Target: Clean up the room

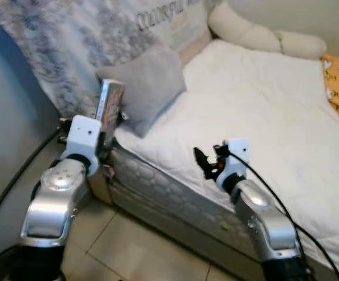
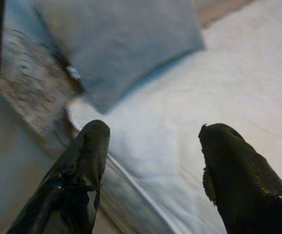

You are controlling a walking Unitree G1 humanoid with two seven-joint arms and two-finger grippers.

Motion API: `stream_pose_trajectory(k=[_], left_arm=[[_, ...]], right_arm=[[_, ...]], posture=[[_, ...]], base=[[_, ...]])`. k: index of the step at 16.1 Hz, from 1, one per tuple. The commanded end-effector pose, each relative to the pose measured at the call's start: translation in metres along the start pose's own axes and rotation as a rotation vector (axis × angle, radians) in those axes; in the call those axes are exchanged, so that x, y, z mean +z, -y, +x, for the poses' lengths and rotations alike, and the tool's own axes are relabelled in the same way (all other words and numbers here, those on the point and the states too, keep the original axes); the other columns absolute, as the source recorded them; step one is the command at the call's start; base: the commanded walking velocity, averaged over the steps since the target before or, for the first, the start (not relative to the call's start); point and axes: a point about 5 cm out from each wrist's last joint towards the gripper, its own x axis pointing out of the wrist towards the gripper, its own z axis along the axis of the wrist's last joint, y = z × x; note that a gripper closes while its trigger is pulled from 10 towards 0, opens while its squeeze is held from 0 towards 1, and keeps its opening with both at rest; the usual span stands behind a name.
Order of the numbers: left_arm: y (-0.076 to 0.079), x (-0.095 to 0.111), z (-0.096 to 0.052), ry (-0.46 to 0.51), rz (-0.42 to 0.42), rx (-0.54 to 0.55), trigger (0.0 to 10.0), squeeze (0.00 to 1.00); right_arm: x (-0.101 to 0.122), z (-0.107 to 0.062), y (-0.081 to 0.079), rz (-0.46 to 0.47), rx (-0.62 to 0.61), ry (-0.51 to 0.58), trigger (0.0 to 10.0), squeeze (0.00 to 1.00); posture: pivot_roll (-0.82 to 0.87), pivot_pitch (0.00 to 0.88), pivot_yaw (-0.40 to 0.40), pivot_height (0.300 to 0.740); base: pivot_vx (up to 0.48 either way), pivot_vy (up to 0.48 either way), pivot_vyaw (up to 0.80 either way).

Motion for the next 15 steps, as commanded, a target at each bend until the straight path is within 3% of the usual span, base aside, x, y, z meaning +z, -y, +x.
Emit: stream_pose_trajectory(k=[1,5,7,15], left_arm=[[-0.0011,0.0134,-0.0004,0.053,0.018,0.0,10.0,0.0],[-0.0012,0.0134,0.0002,0.052,0.017,-0.001,10.0,0.0],[-0.0016,0.0135,0.0006,0.052,0.018,0.001,10.0,0.0],[-0.0016,0.0127,0.0017,0.051,0.026,-0.005,10.0,0.0]], right_arm=[[0.0058,0.0004,0.002,-0.005,-0.011,0.019,10.0,0.0],[0.0053,0.001,0.0025,0.003,-0.009,0.014,10.0,0.0],[0.0037,0.0015,0.0031,0.009,-0.01,-0.003,10.0,0.0],[0.0062,0.0026,0.0039,-0.017,-0.01,0.014,10.0,0.0]], posture=[[-0.02,0.0,-0.035,0.74],[-0.02,0.0,-0.034,0.74],[-0.02,0.0,-0.033,0.74],[-0.03,0.0,-0.034,0.74]], base=[[0.319,0.0,0.0],[0.321,0.0,0.0],[0.319,0.0,-0.75],[0.317,0.0,0.0]])
